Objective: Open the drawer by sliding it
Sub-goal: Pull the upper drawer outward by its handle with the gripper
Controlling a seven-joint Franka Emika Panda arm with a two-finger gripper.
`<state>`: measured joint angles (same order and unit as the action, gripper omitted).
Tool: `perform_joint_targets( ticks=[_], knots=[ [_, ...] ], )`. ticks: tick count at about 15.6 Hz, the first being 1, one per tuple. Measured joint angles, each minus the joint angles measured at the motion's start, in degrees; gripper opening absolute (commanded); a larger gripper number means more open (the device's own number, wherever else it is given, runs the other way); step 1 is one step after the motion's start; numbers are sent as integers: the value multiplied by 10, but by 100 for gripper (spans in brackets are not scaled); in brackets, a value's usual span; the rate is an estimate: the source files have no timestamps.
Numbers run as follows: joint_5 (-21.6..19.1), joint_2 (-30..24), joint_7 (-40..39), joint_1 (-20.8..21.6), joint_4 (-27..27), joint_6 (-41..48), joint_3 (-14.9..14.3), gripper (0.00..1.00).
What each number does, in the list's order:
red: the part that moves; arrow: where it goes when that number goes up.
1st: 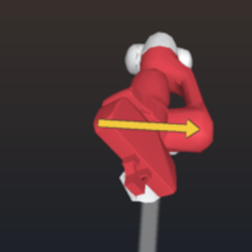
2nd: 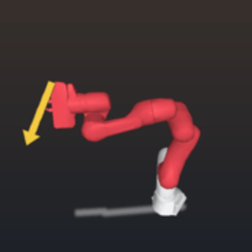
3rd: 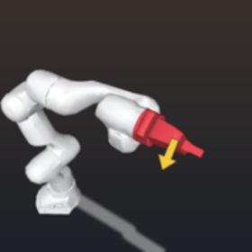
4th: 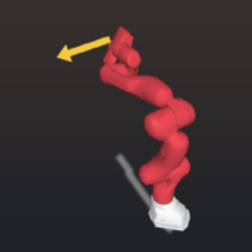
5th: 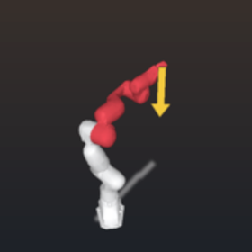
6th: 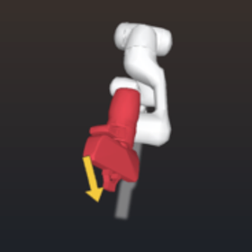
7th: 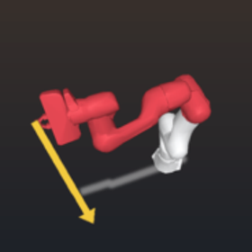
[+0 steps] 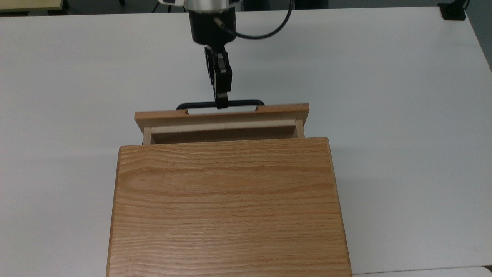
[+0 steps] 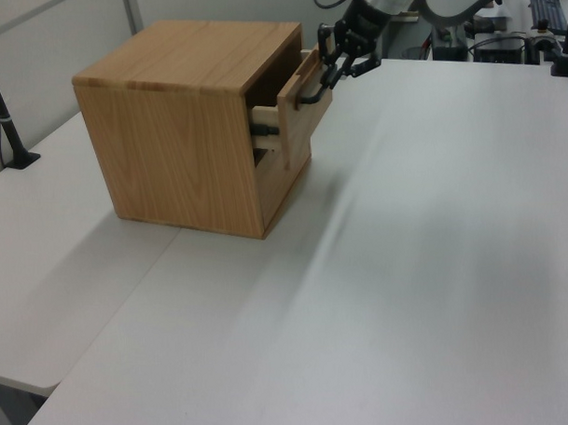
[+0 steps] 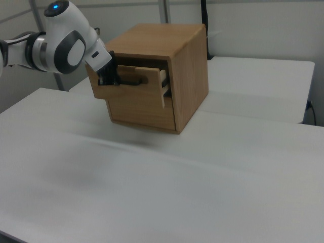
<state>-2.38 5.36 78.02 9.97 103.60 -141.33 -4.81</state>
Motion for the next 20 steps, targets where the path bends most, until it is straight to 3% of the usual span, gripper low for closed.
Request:
perform_joint_targets(
  ticks=[4, 16, 20],
  knots=[
    [-6, -48, -13, 0, 58, 0, 0, 19],
    [-23, -111, -43, 0, 129, 4, -4, 19],
    [-76, -136, -108, 0, 138, 60, -22, 19]
  ],
)
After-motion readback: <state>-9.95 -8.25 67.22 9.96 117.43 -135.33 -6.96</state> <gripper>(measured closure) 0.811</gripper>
